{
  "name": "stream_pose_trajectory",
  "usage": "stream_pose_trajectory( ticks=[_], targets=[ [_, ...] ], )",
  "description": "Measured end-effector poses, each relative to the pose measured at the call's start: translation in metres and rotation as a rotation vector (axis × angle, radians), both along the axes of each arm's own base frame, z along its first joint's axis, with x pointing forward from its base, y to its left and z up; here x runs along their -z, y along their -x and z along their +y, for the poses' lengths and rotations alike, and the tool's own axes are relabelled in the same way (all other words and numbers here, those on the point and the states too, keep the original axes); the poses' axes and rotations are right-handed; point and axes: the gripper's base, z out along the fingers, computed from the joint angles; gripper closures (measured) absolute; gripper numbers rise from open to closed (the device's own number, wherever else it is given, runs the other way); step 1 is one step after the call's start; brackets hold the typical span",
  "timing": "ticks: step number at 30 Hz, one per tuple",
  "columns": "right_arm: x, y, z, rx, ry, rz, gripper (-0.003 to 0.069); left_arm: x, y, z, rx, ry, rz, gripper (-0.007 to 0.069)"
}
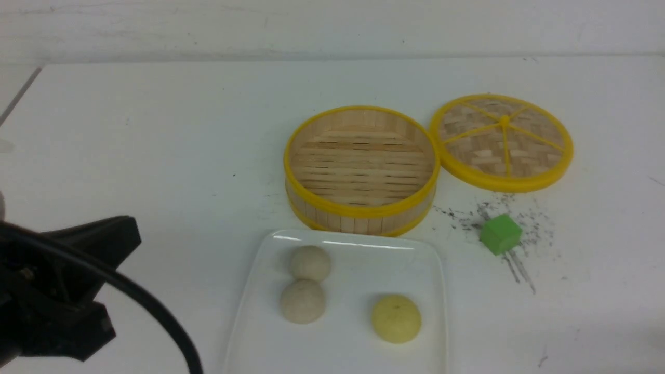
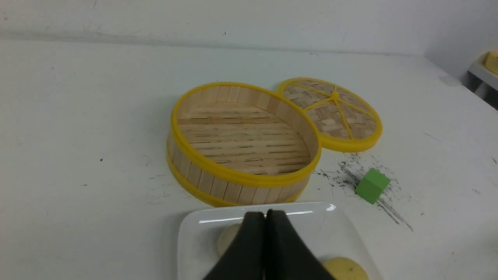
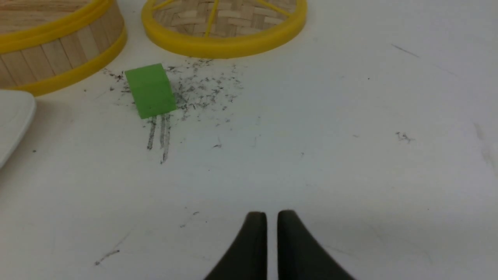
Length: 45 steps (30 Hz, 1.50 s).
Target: Put the steamed buns into the plate on the white tablecloth.
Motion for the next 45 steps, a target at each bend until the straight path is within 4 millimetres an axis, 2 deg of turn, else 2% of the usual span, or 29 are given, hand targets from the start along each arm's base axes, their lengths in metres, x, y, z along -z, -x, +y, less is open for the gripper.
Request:
stream_pose_trajectory(
  ticks=[11, 16, 21, 27, 28, 29, 34, 38, 45],
  targets=[
    [0.000, 0.000, 0.000, 0.000, 0.000, 0.000, 0.0575, 0.000, 0.000, 0.000, -0.001, -0.006, -0.003, 0.0601],
    [0.000, 0.000, 0.000, 0.000, 0.000, 0.000, 0.0575, 0.009, -0.001, 0.000, -0.002, -0.012, 0.005, 0.0594],
    [0.000, 0.000, 0.000, 0.000, 0.000, 0.000, 0.0570, 0.038, 0.007, 0.009, -0.039, -0.019, -0.012, 0.0591],
    [0.000, 0.000, 0.000, 0.000, 0.000, 0.000, 0.0561, 0.081, 0.023, 0.033, -0.219, -0.056, -0.068, 0.0588],
    [0.000, 0.000, 0.000, 0.000, 0.000, 0.000, 0.0561, 0.082, 0.023, 0.034, -0.232, -0.062, -0.070, 0.0588],
    [0.000, 0.000, 0.000, 0.000, 0.000, 0.000, 0.0559, 0.095, 0.027, 0.039, -0.277, -0.079, -0.078, 0.0588],
    [0.000, 0.000, 0.000, 0.000, 0.000, 0.000, 0.0559, 0.126, 0.036, 0.048, -0.382, -0.113, -0.080, 0.0581],
    [0.000, 0.000, 0.000, 0.000, 0.000, 0.000, 0.0558, 0.142, 0.038, 0.051, -0.412, -0.158, -0.056, 0.0578],
    [0.000, 0.000, 0.000, 0.000, 0.000, 0.000, 0.0550, 0.151, 0.040, 0.052, -0.419, -0.179, 0.022, 0.0571]
  ],
)
